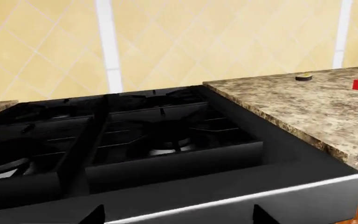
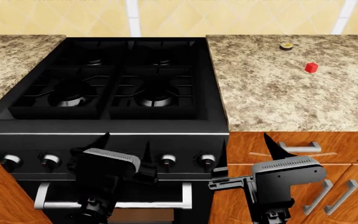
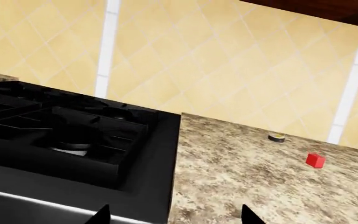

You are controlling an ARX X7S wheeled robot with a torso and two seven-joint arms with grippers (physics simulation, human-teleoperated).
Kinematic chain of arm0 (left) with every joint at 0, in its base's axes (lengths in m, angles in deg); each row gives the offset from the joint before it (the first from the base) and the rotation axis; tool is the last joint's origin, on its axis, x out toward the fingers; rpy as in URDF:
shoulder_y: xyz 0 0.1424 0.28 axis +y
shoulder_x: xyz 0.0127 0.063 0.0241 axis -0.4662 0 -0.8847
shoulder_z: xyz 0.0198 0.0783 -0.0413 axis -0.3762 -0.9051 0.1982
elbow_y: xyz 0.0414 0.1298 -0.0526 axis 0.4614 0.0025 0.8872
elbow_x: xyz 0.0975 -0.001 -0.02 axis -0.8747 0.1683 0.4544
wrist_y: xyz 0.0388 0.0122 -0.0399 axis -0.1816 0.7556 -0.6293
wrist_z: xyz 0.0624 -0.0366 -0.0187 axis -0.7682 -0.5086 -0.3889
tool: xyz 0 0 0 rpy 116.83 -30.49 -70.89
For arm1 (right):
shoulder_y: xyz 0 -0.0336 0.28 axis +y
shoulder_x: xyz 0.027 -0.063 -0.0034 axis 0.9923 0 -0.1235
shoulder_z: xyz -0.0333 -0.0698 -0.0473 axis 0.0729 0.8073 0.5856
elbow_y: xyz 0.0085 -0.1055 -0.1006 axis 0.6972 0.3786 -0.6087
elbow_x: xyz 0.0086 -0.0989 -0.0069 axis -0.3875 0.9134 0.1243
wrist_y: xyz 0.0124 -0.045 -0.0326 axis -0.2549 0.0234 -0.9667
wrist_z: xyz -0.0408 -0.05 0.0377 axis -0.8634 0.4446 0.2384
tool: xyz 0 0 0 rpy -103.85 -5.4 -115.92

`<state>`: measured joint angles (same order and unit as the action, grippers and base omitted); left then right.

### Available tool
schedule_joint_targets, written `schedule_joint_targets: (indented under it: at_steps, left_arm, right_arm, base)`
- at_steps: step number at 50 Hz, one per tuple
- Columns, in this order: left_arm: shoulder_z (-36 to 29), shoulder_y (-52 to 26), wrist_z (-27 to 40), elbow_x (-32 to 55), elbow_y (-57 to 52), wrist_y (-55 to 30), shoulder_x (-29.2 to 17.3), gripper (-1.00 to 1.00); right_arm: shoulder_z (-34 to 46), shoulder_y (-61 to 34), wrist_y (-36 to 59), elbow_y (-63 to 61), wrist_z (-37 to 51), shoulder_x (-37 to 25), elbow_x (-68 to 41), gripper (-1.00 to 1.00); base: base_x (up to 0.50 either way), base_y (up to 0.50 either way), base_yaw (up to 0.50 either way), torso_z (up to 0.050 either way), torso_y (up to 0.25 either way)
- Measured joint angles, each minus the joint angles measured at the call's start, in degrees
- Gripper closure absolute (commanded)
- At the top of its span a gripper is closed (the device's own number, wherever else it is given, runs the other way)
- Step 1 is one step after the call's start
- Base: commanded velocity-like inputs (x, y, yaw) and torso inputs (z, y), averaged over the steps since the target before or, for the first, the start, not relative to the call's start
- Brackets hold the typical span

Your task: Pick the cube from the counter and place it in the cabinet.

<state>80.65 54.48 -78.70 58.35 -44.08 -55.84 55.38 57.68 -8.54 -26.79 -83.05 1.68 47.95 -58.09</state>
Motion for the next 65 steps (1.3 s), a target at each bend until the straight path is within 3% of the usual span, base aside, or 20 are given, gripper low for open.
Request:
schedule_joint_targets:
  at_steps: [4,9,15,25,41,65]
  left_arm:
    - [0.5,-8.5,-1.5,2.2,-2.6,-9.7,-0.8,-1.0]
    - [0.7,-19.6,-3.8,3.9,2.4,-16.2,-0.8,-1.0]
    - [0.6,-29.3,-5.9,4.6,11.5,-18.5,-0.8,-1.0]
    - [-0.5,-39.3,-7.8,3.3,25.1,-17.0,-1.7,-1.0]
    - [-1.5,-45.7,-8.0,1.9,33.7,-14.3,-2.5,-1.0]
    - [-2.6,-47.4,-7.4,1.7,34.1,-14.2,-3.0,-1.0]
  right_arm:
    - [0.3,-6.9,9.4,-4.1,-2.5,-0.9,0.5,-1.0]
    - [-0.9,-17.5,19.2,-4.3,-5.6,-1.6,-0.1,-1.0]
    - [-2.6,-28.4,25.7,0.6,-8.5,-2.5,-1.4,-1.0]
    - [-5.0,-41.2,30.5,11.0,-11.2,-4.0,-3.1,-1.0]
    - [-7.5,-49.9,34.3,18.4,-12.4,-5.4,-4.5,-1.0]
    - [-9.8,-51.4,35.7,19.8,-12.9,-6.5,-6.0,-1.0]
  base:
    - [0.0,0.0,0.0,0.05,0.0]
    - [0.0,0.0,0.0,0.05,0.0]
    - [0.08,0.0,0.0,0.044,-0.003]
    - [0.45,-0.19,0.0,0.0,0.0]
    - [0.25,-0.42,0.0,0.0,0.0]
    - [0.24,-0.43,0.0,0.0,0.0]
